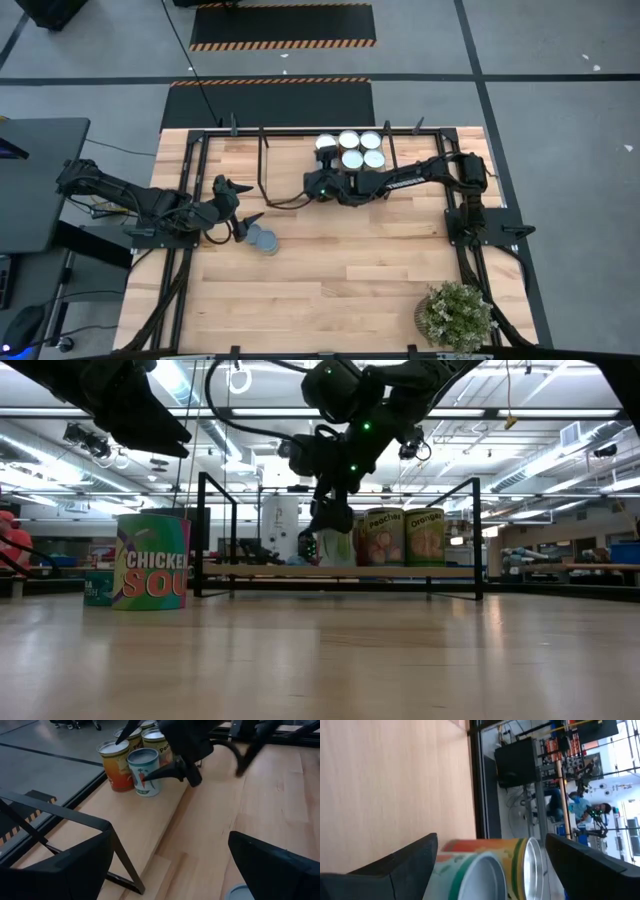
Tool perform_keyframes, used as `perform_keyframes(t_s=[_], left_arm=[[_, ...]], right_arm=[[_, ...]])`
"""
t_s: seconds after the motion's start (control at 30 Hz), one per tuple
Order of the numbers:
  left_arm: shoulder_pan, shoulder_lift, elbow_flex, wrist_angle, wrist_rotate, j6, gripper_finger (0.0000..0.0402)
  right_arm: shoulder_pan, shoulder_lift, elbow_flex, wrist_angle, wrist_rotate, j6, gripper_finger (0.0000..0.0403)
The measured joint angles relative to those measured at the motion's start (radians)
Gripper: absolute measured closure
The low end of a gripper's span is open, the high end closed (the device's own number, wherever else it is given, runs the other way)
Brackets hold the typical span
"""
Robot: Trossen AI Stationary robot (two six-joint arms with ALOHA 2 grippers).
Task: Pick and place cans onto a shelf
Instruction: Adjust the canned mixed vegetables, then put the canned chicken soup on the shelf
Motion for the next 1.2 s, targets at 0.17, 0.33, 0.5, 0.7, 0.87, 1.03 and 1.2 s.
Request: perform_keyframes(t_s=[0.17, 0.33, 0.5, 0.7, 0.87, 1.03, 1.2], left_arm=[[0.0, 0.0, 0.0, -0.001, 0.085, -0.002, 0.0005], [0.0, 0.0, 0.0, -0.027, 0.305, -0.055, 0.0005], [0.0, 0.0, 0.001, -0.172, 0.506, -0.212, 0.0005], [-0.052, 0.003, 0.001, -0.392, 0.523, -0.38, 0.0005], [-0.083, 0.07, 0.001, -0.386, 0.421, -0.417, 0.0005], [-0.076, 0.172, 0.001, -0.384, 0.322, -0.425, 0.0005], [-0.076, 0.288, 0.001, -0.264, 0.308, -0.402, 0.0005]], right_arm=[[0.05, 0.0, 0.036, 0.002, -0.007, 0.022, 0.0025], [0.105, -0.002, 0.112, -0.019, -0.241, 0.146, 0.0025], [0.141, -0.002, 0.125, -0.022, -0.541, 0.223, 0.0025], [0.175, 0.003, 0.125, -0.005, -0.596, 0.323, 0.0024], [0.195, 0.038, 0.124, 0.038, -0.616, 0.379, 0.0024], [0.208, 0.084, 0.124, 0.05, -0.611, 0.38, 0.0024], [0.221, 0.101, 0.123, 0.052, -0.609, 0.384, 0.0024]])
